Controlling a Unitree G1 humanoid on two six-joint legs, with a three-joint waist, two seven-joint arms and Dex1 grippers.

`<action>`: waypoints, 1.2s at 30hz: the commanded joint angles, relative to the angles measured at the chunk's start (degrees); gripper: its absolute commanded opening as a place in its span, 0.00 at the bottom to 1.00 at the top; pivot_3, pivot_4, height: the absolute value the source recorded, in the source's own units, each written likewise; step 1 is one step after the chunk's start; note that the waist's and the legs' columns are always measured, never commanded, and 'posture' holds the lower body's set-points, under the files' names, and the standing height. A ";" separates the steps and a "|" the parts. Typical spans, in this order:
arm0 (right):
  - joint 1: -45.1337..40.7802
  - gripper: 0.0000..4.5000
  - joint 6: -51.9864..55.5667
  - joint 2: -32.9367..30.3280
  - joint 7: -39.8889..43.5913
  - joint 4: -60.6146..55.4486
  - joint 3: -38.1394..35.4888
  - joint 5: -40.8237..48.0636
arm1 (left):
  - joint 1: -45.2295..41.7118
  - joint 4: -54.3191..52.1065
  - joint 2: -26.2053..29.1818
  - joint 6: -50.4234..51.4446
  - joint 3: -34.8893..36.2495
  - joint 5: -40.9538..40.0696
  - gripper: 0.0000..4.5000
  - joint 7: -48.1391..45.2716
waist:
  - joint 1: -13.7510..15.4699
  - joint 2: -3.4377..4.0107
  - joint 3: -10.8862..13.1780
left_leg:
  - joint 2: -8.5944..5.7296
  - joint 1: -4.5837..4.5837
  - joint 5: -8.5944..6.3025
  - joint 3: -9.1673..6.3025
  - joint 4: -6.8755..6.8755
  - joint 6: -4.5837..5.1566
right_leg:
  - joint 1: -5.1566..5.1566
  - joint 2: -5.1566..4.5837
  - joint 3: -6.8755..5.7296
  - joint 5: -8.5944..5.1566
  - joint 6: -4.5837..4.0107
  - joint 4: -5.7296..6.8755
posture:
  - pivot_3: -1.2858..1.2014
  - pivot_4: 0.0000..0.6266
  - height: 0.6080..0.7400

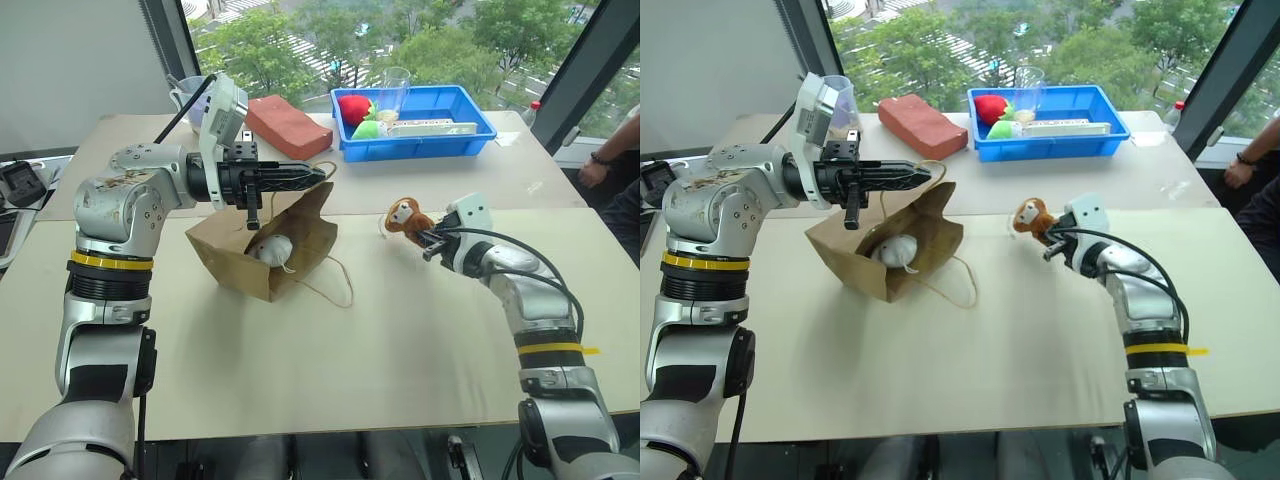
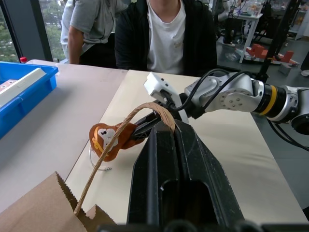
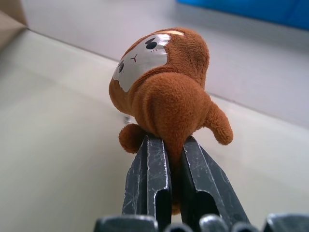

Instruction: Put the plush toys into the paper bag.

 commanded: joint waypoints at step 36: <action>-14.11 0.81 1.67 21.12 -3.51 5.27 12.84 0.29 | -1.47 -2.66 -0.12 1.33 0.09 -1.44 0.00 -1.04 | -0.34 0.02 0.01 | -0.06 -0.01 0.05 -0.09 -0.01 -0.08 | -0.10 0.00 -0.08 0.00 0.00 0.11 | 0.52 0.24 1.00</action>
